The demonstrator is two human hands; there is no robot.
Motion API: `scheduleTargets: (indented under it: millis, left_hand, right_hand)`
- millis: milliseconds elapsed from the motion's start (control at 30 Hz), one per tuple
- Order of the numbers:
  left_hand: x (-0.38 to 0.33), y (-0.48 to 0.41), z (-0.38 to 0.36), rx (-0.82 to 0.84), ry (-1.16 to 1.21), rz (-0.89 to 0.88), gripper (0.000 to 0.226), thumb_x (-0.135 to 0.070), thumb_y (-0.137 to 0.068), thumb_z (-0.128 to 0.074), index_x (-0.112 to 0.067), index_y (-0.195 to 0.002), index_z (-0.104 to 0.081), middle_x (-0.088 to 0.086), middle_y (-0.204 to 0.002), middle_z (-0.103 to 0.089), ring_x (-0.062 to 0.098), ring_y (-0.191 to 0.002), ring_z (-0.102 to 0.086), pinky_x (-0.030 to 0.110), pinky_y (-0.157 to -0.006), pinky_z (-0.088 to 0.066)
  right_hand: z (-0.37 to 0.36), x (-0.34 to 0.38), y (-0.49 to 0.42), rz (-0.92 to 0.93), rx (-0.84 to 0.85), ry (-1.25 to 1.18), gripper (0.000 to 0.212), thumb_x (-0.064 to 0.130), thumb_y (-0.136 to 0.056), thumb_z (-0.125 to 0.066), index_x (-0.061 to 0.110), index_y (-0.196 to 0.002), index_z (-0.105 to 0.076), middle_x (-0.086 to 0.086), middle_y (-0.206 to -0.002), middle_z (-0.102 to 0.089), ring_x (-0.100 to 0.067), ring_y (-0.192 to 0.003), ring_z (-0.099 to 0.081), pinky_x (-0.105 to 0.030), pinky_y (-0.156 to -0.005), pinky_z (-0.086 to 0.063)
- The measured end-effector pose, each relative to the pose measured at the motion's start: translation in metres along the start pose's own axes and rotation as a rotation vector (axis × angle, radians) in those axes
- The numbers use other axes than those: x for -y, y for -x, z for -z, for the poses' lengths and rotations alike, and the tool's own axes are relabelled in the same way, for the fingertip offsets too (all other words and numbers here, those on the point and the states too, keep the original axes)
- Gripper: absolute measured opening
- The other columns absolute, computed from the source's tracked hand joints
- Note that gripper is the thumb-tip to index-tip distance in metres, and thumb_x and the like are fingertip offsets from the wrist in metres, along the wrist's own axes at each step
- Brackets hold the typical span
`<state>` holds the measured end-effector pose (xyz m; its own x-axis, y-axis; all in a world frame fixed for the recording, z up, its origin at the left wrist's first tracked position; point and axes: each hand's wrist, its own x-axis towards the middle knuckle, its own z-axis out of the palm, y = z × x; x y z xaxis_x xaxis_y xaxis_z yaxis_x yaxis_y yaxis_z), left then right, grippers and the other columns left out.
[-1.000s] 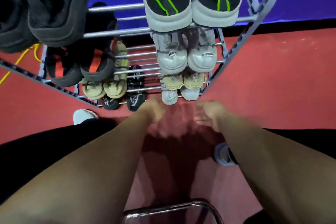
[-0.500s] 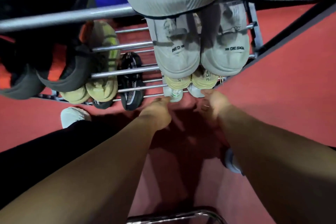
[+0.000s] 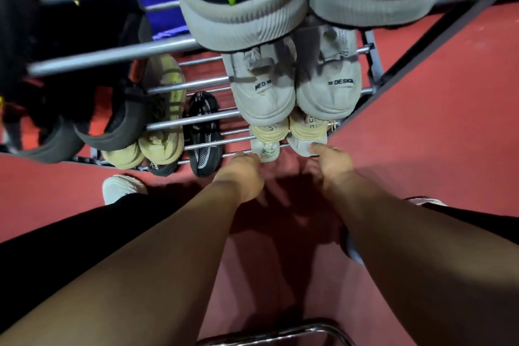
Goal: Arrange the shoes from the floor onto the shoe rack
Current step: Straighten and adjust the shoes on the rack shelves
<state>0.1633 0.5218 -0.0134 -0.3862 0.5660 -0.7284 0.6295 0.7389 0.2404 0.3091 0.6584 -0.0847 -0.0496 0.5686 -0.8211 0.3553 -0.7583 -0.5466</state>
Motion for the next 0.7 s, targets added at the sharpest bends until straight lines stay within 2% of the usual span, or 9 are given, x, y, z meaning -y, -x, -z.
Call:
scheduleTargets:
  millis: [100,200,367,433,500,567,633,700]
  left_hand:
    - [-0.008,0.018,0.01,-0.017,-0.023,0.009,0.042,-0.019,-0.095,-0.054,-0.016,-0.137,-0.057,0.011,-0.138,-0.058,0.029,-0.126,-0.056,0.041,-0.107,-0.046]
    - [-0.016,0.039,0.018,-0.021,0.005,0.012,0.036,-0.022,-0.095,-0.056,-0.017,-0.13,-0.063,0.007,-0.128,-0.066,0.029,-0.118,-0.062,0.042,-0.102,-0.05]
    - [-0.028,0.079,0.028,-0.074,0.057,-0.027,0.032,-0.02,-0.096,-0.053,-0.013,-0.124,-0.066,0.009,-0.125,-0.067,0.03,-0.117,-0.062,0.037,-0.1,-0.051]
    - [-0.032,0.098,0.031,-0.126,0.082,-0.069,0.023,-0.019,-0.092,-0.053,-0.011,-0.109,-0.066,0.011,-0.119,-0.069,0.032,-0.112,-0.063,0.032,-0.092,-0.049]
    - [-0.037,0.117,0.035,-0.154,0.118,-0.086,0.012,-0.017,-0.089,-0.053,-0.012,-0.094,-0.063,0.013,-0.111,-0.071,0.033,-0.107,-0.065,0.029,-0.081,-0.045]
    - [-0.043,0.135,0.037,-0.18,0.138,-0.096,0.019,-0.018,-0.09,-0.055,-0.01,-0.1,-0.068,0.01,-0.112,-0.071,0.031,-0.108,-0.064,0.027,-0.083,-0.046]
    - [-0.05,0.154,0.041,-0.203,0.158,-0.106,0.026,-0.021,-0.092,-0.056,-0.011,-0.111,-0.071,0.008,-0.116,-0.072,0.028,-0.11,-0.064,0.029,-0.091,-0.051]
    - [-0.058,0.174,0.043,-0.204,0.153,-0.129,0.026,-0.02,-0.094,-0.057,-0.008,-0.111,-0.072,0.01,-0.113,-0.073,0.029,-0.107,-0.065,0.031,-0.092,-0.052]
  right_hand:
    - [0.008,0.003,0.024,0.056,-0.028,0.016,0.015,0.025,-0.087,-0.071,0.015,-0.079,-0.063,-0.006,-0.079,-0.066,-0.023,-0.066,-0.058,-0.027,-0.053,-0.045]
    - [0.019,0.006,0.051,0.08,-0.041,0.114,0.018,0.029,-0.085,-0.066,0.015,-0.074,-0.064,-0.01,-0.073,-0.062,-0.024,-0.062,-0.052,-0.033,-0.059,-0.041]
    - [0.045,0.015,0.098,0.1,-0.105,0.191,0.018,0.025,-0.081,-0.064,0.009,-0.074,-0.069,-0.009,-0.064,-0.059,-0.025,-0.057,-0.049,-0.032,-0.056,-0.039]
    - [0.056,0.019,0.115,0.132,-0.121,0.226,0.028,0.035,-0.077,-0.064,0.008,-0.074,-0.07,-0.009,-0.068,-0.062,-0.027,-0.059,-0.052,-0.034,-0.06,-0.042]
    - [0.068,0.025,0.132,0.159,-0.105,0.296,0.041,0.044,-0.071,-0.063,0.005,-0.081,-0.069,-0.013,-0.077,-0.065,-0.029,-0.068,-0.057,-0.038,-0.066,-0.045]
    - [0.083,0.031,0.15,0.207,-0.07,0.403,0.031,0.037,-0.077,-0.063,0.006,-0.079,-0.067,-0.015,-0.078,-0.064,-0.031,-0.072,-0.058,-0.038,-0.067,-0.045]
    - [0.097,0.039,0.175,0.262,-0.021,0.523,0.024,0.031,-0.08,-0.062,0.008,-0.073,-0.062,-0.013,-0.068,-0.059,-0.03,-0.064,-0.054,-0.033,-0.061,-0.042]
    - [0.111,0.046,0.202,0.328,0.024,0.584,0.026,0.037,-0.07,-0.06,0.011,-0.066,-0.057,-0.008,-0.059,-0.052,-0.026,-0.053,-0.046,-0.029,-0.051,-0.033]
